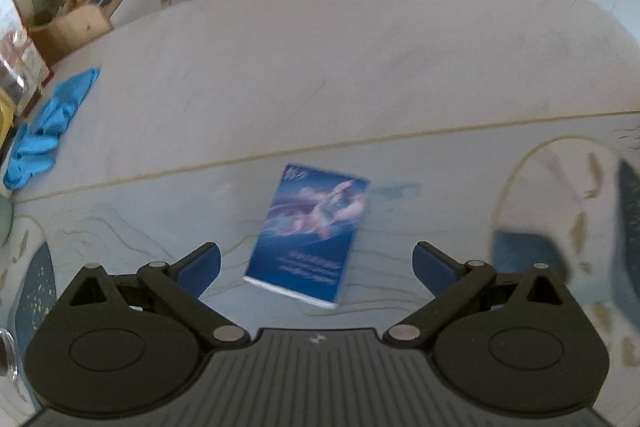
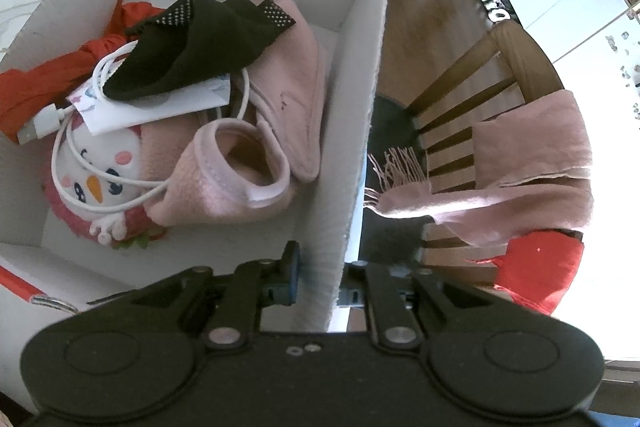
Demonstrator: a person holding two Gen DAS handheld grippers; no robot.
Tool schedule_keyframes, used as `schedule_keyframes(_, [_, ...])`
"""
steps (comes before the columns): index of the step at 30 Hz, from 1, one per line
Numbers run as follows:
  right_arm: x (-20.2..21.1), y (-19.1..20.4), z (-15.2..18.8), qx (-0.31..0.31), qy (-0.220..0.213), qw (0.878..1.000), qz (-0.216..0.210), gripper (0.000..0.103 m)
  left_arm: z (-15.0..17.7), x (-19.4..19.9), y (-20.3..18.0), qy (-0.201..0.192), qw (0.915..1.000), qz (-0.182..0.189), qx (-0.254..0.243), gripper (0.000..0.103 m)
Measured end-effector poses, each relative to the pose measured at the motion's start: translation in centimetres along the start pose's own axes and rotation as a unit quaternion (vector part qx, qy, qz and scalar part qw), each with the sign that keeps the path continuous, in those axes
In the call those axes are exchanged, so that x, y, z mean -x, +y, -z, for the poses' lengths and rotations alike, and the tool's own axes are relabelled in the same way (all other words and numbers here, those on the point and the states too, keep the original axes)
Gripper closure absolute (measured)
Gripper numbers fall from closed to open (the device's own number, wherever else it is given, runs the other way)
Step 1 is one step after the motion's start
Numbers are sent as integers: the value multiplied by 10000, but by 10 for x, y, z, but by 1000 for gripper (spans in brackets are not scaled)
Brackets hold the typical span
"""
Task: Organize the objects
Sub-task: 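Move the open left gripper back over the blue card box, then grasp the blue printed card box with the left gripper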
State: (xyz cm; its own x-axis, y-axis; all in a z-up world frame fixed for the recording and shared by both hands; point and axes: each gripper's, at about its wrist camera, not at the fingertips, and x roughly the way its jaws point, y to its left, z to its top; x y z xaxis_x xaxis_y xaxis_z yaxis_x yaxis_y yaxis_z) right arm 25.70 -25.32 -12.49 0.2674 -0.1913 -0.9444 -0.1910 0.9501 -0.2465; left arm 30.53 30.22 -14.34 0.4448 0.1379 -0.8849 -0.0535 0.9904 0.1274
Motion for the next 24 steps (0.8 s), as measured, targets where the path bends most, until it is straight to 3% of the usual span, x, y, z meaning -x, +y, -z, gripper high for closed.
schedule_keyframes(13, [-2,2,-1,-28,111,9999,125,88,0,-20,15,-63,9988,259,401,3])
schedule_keyframes(16, [-3,2,-1,-33,108,9999,123,88,0,-20,17,-116,9983,330,464,15])
schedule_keyframes(20, [-4,1,-1,-45,105,9999,119,88,-1,-14,12,-199,9981,344,463,48])
schedule_keyframes(24, [-5,-1,0,-75,87,9999,119,88,-5,-12,6,-147,9991,243,329,51])
